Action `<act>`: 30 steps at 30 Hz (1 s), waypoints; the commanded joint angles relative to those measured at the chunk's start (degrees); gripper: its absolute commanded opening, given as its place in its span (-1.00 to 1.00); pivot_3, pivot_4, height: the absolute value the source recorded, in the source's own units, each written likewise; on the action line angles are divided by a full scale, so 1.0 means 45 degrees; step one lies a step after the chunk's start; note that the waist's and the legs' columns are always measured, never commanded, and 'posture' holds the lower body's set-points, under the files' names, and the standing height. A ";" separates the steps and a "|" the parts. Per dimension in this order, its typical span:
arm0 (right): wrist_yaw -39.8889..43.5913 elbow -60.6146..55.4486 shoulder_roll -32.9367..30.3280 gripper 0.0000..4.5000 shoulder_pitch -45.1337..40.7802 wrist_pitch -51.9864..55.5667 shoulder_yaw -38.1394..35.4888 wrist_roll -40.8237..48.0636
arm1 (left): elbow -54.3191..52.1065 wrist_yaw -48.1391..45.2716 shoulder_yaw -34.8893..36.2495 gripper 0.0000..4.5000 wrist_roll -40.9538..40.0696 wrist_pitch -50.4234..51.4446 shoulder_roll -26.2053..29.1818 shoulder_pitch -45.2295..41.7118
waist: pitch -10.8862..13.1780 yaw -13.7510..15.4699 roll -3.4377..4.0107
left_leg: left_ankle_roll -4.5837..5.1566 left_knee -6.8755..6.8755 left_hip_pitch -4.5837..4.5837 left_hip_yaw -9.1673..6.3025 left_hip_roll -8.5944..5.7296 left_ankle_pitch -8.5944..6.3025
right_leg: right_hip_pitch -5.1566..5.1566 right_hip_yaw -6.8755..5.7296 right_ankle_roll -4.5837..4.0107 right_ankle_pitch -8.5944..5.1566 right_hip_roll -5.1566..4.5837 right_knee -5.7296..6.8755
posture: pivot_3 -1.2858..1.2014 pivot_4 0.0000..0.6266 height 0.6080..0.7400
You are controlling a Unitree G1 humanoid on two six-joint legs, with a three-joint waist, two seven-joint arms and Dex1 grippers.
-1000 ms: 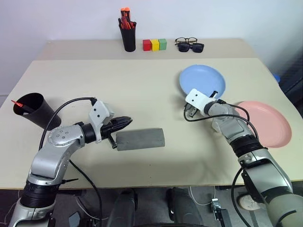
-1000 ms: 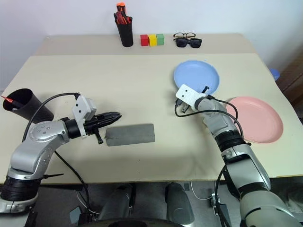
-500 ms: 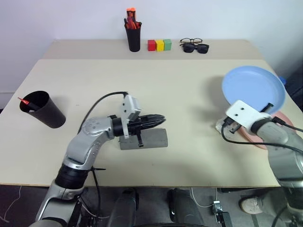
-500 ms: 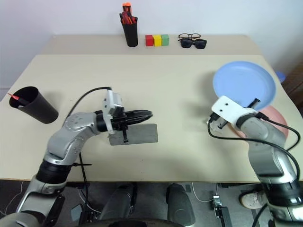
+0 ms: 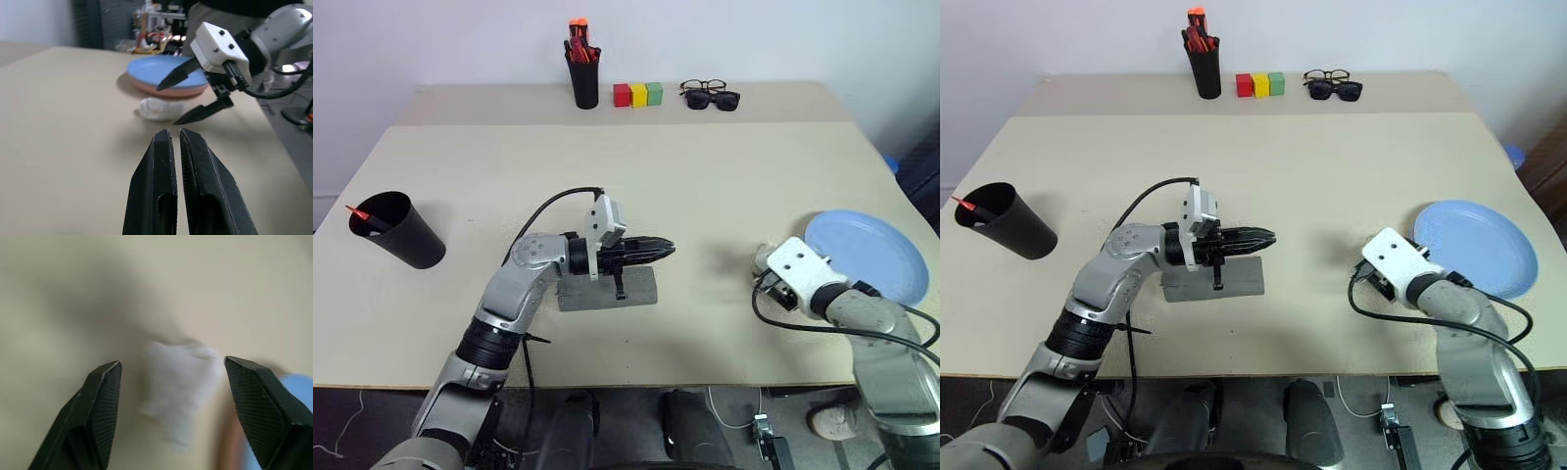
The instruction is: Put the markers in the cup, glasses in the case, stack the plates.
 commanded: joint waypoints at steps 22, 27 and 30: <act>-0.2297 0.0692 -0.2117 -0.60 -0.0142 0.0576 -0.2290 -0.2050 | -0.0177 0.2895 0.2135 -0.90 0.0697 -0.0739 0.0668 0.1190 | -0.0004 0.0057 -0.0002 | 0.0001 -0.0007 -0.0003 0.0001 -0.0002 -0.0001 | 0.0001 -0.0004 0.0000 0.0000 -0.0002 -0.0015 | 0.03 -0.52 1.00; -0.2255 0.1553 -0.2535 0.51 -0.0535 -0.0999 -0.1376 -0.2139 | -0.0628 0.3327 0.2953 -0.90 0.0895 -0.1240 0.1291 0.2103 | -0.0005 -0.0029 0.0008 | 0.0001 -0.0008 0.0005 0.0007 0.0001 -0.0001 | 0.0000 0.0000 -0.0001 0.0000 -0.0002 -0.0009 | 0.03 -0.52 1.00; -0.1861 0.1899 -0.1977 0.73 -0.1341 -0.2285 -0.1092 -0.1078 | -0.1337 0.4002 0.3815 -0.90 0.0995 -0.1376 0.1619 0.3246 | -0.0005 -0.0083 0.0008 | 0.0001 -0.0006 0.0006 0.0011 0.0003 -0.0001 | 0.0000 0.0002 -0.0001 0.0000 -0.0003 -0.0008 | 0.03 -0.52 1.00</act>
